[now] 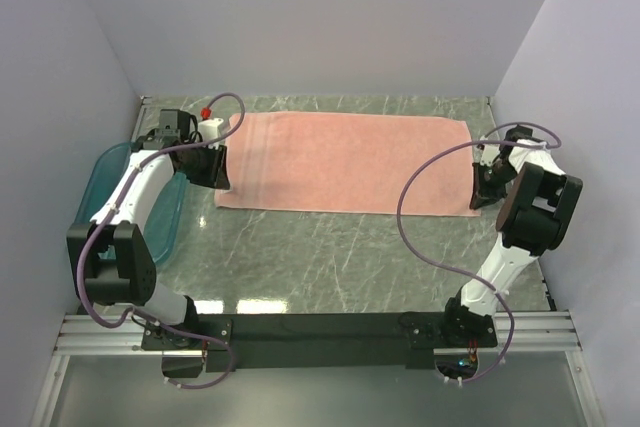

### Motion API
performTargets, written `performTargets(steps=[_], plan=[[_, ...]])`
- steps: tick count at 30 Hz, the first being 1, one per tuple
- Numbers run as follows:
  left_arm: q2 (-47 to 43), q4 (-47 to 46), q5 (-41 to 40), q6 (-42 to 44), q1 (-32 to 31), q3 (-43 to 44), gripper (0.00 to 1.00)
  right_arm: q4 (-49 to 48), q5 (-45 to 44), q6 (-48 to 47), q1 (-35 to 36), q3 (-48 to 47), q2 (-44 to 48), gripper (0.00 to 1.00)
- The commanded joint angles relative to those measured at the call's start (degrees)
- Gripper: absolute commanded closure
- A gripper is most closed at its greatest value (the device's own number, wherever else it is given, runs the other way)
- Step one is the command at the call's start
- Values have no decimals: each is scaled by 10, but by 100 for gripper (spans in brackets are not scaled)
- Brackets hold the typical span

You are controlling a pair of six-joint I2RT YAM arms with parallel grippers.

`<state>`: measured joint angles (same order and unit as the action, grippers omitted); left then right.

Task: Roll the towels
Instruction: Flatten the towel

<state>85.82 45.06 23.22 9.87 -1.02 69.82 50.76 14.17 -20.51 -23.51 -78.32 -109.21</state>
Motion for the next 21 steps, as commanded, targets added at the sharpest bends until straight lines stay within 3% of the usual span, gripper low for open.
performTargets(steps=[1,7,13,21], plan=[[7,-13,-5,-18,-2,8,62,-34,-21,7,0,12,-6,83],[19,-21,-28,-22,-2,1,63,-73,-63,14,0,38,-25,84],[49,-27,-63,-41,-3,-11,78,-83,-91,14,0,58,-29,87],[99,-68,-61,-65,-13,-24,86,-83,-81,16,0,63,-29,87]])
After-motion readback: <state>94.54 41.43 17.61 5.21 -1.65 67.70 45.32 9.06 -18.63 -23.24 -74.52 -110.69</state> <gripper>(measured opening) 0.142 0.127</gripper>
